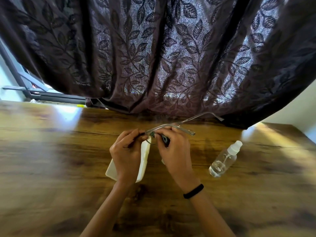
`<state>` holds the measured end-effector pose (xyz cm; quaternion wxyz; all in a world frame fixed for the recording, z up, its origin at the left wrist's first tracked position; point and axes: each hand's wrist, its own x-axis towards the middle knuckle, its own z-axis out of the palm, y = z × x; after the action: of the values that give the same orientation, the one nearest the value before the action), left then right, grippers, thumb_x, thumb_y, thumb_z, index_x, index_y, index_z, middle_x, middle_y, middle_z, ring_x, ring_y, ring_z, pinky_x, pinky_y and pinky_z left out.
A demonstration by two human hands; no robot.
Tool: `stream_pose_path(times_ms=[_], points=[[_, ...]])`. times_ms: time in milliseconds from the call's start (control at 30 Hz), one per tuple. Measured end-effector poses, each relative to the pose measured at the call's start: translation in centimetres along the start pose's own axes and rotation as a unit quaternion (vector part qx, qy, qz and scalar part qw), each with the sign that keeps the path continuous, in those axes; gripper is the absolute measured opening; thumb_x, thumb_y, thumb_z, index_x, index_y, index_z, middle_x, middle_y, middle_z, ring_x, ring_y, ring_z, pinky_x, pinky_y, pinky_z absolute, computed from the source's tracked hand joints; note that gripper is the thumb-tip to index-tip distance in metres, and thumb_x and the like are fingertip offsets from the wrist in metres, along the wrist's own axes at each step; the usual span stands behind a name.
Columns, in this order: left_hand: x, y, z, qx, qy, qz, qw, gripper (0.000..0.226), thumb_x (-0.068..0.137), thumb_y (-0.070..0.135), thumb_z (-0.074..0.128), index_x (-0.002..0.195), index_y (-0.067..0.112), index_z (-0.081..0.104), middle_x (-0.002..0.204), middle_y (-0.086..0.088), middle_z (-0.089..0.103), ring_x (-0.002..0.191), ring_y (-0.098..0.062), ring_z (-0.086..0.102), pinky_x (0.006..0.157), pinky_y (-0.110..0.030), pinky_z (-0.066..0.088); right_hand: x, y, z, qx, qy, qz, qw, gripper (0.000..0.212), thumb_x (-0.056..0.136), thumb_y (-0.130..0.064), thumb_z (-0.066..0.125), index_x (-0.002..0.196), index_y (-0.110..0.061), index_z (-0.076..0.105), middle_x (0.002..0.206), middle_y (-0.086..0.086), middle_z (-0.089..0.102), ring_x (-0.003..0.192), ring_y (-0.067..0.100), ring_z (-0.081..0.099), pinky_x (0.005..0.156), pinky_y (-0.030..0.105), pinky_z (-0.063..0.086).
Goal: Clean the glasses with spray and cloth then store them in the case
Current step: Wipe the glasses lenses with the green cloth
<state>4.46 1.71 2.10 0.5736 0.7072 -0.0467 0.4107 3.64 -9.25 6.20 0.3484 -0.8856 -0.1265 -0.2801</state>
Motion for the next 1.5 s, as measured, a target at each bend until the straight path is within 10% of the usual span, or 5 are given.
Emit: stream_pose_path(times_ms=[233,767,1100,1267,1500], points=[[0.3,-0.7,-0.4,0.001,0.010,0.004,1.000,0.033,0.073,-0.007,0.070,0.095,0.017,0.065,0.084,0.016,0.062,0.078,0.004,0.061,0.069,-0.007,0.046,-0.9,0.6,-0.2,0.104,-0.092,0.000,0.990,0.020,0.086,-0.012,0.061,0.104,-0.012,0.068,0.094,-0.001,0.056,0.083,0.013,0.058,0.069,0.031,0.055],[0.1,0.5,-0.1,-0.007,-0.007,-0.015,1.000,0.033,0.073,-0.007,0.068,0.096,0.016,0.065,0.082,0.013,0.061,0.079,0.008,0.060,0.069,-0.006,0.045,0.1,0.2,-0.2,0.081,-0.043,-0.034,0.995,0.020,0.083,-0.005,0.062,0.102,-0.009,0.069,0.084,-0.019,0.050,0.085,-0.005,0.050,0.070,0.010,0.046],[0.3,-0.3,-0.4,-0.004,0.007,-0.003,1.000,0.032,0.073,-0.006,0.069,0.097,0.015,0.065,0.085,0.016,0.061,0.080,0.006,0.061,0.070,-0.006,0.046,-1.6,0.9,-0.8,-0.018,-0.056,-0.055,0.997,0.023,0.086,-0.006,0.058,0.108,-0.011,0.066,0.093,0.003,0.055,0.082,0.009,0.050,0.068,0.022,0.049],[0.5,-0.8,-0.6,-0.002,0.016,0.007,1.000,0.032,0.074,-0.006,0.070,0.097,0.016,0.064,0.085,0.014,0.061,0.079,0.003,0.061,0.070,-0.012,0.049,-1.9,1.4,-1.4,0.159,-0.116,0.026,0.980,0.016,0.086,-0.007,0.059,0.099,-0.011,0.068,0.093,-0.002,0.058,0.081,0.005,0.059,0.070,0.018,0.052],[0.6,-0.5,-0.5,0.007,0.015,0.018,1.000,0.035,0.074,-0.007,0.069,0.101,0.015,0.064,0.085,0.013,0.061,0.078,0.002,0.060,0.070,-0.013,0.050,-0.2,4.0,-2.9,0.164,0.034,0.130,0.977,0.015,0.085,-0.008,0.061,0.090,-0.022,0.065,0.090,-0.009,0.057,0.072,-0.001,0.060,0.065,0.007,0.048]])
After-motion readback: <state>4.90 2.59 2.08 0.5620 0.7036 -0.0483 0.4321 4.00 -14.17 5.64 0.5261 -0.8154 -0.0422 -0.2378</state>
